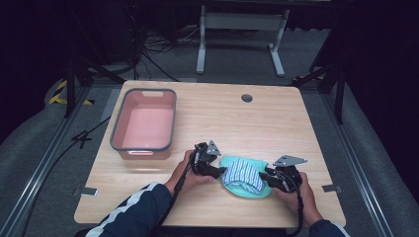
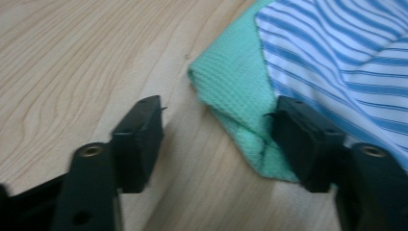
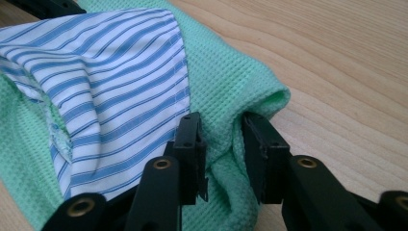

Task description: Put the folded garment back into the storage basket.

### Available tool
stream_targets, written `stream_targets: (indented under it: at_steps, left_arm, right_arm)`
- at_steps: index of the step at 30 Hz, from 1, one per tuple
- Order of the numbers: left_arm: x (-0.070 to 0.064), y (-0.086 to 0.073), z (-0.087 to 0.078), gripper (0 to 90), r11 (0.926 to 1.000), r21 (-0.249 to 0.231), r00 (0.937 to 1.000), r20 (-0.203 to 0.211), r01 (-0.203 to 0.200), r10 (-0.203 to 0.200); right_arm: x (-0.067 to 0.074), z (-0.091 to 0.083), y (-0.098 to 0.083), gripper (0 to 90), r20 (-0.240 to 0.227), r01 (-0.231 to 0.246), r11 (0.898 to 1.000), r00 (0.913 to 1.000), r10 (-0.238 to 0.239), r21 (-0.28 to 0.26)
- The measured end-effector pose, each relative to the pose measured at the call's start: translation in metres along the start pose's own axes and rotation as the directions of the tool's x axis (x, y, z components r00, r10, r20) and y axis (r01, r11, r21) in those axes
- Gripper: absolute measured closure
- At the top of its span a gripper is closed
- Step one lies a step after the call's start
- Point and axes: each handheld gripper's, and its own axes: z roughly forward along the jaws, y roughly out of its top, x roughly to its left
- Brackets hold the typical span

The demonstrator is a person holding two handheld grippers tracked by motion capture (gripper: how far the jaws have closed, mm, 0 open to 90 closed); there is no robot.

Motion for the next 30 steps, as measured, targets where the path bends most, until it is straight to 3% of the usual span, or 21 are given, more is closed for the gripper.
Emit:
stream_targets:
  at_steps: [3, 7, 10, 19, 25, 30]
  left_arm:
    - [-0.002, 0.0, -0.001, 54.6, 0.9999, 0.001, 0.9996, 0.026, -0.011, 0.011]
    - [-0.001, -0.001, -0.002, 73.9, 0.9999, -0.011, 0.9966, 0.082, 0.001, 0.0]
    - [-0.001, -0.001, -0.002, 80.0, 1.0, -0.008, 0.9946, 0.104, 0.005, -0.004]
    - [-0.004, 0.002, -0.006, 83.7, 1.0, 0.003, 0.9949, 0.101, -0.005, 0.005]
    - [-0.007, 0.01, -0.019, 84.0, 0.9993, -0.024, 0.9945, 0.1, -0.03, 0.032]
    - [-0.005, 0.012, -0.026, 83.9, 0.999, -0.036, 0.9961, 0.083, -0.026, 0.029]
  right_arm:
    - [0.001, 0.0, 0.0, 77.4, -0.015, 0.009, 1.0, 0.9998, -0.009, 0.002]
    - [0.003, -0.001, 0.0, 79.8, -0.015, 0.004, 1.0, 0.9999, -0.004, -0.001]
    - [0.004, -0.001, 0.0, 80.4, -0.01, 0.007, 1.0, 0.9999, -0.007, -0.003]
    - [0.007, -0.004, 0.002, 82.0, 0.01, 0.024, 0.999, 0.9997, -0.024, -0.025]
    - [0.009, -0.013, 0.009, 82.1, 0.005, 0.019, 0.998, 0.9998, -0.018, -0.065]
    - [0.008, -0.017, 0.012, 82.1, -0.002, 0.009, 0.997, 1.0, -0.009, -0.082]
